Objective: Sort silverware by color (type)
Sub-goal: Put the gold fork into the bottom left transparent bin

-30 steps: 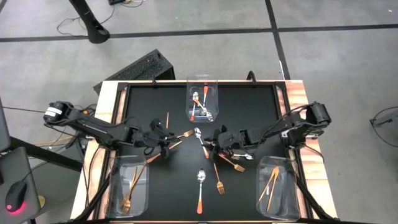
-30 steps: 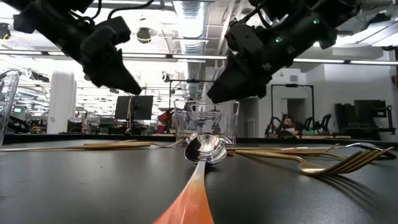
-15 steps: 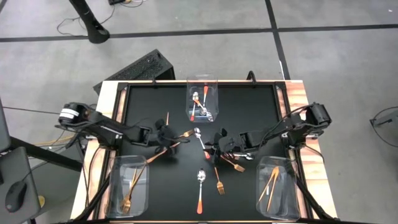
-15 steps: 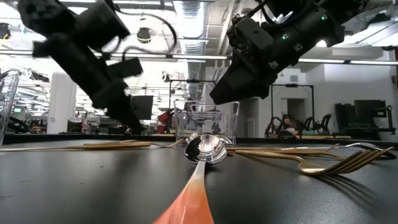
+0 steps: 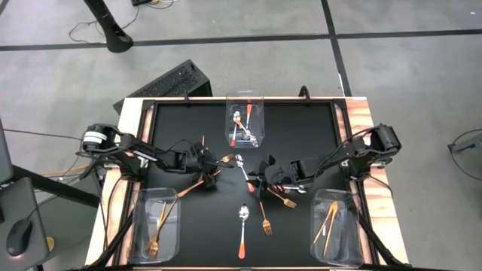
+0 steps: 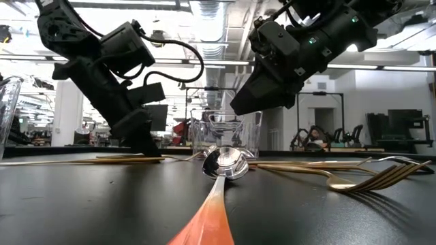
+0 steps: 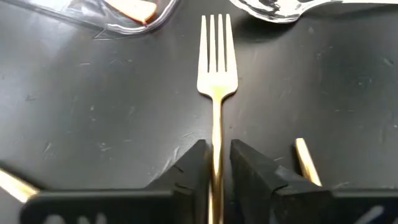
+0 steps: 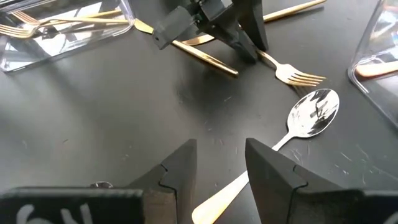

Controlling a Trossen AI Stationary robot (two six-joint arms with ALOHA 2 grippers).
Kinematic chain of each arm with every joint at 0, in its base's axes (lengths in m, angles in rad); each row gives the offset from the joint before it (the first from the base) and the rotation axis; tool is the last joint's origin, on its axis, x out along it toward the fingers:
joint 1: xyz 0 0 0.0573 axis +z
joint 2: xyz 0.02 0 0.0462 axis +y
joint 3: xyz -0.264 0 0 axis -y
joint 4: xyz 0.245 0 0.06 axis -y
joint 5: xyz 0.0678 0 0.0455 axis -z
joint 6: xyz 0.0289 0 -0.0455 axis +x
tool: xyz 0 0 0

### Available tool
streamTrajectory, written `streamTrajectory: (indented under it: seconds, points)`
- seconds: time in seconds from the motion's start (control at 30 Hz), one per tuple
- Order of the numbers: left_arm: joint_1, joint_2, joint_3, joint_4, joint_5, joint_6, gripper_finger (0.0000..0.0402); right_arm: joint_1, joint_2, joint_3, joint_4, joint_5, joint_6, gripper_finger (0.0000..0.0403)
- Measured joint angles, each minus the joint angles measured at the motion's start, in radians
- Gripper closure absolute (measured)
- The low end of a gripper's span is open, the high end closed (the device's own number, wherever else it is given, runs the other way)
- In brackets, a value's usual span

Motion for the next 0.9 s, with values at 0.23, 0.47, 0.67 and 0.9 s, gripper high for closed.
streamTrajectory:
  seconds: [0.23, 0.47, 0.67, 0.9]
  points:
    - [0.0, -0.002, 0.0, 0.0, 0.023, 0.02, 0.0392, 0.0, 0.0, 0.0, -0.001, 0.0, 0.0, 0.0246]
    - [-0.051, -0.161, -0.008, -0.102, 0.049, 0.042, 0.0398, 0.0, 0.0, 0.0, 0.0, 0.035, -0.005, 0.0246]
    - [-0.121, -0.409, -0.005, -0.238, -0.03, -0.028, 0.0399, 0.0, 0.005, 0.0, 0.004, 0.057, -0.006, 0.0246]
    - [-0.192, -0.661, -0.005, -0.379, 0.043, 0.012, 0.0397, 0.0, 0.005, 0.0, 0.003, 0.058, -0.012, 0.0246]
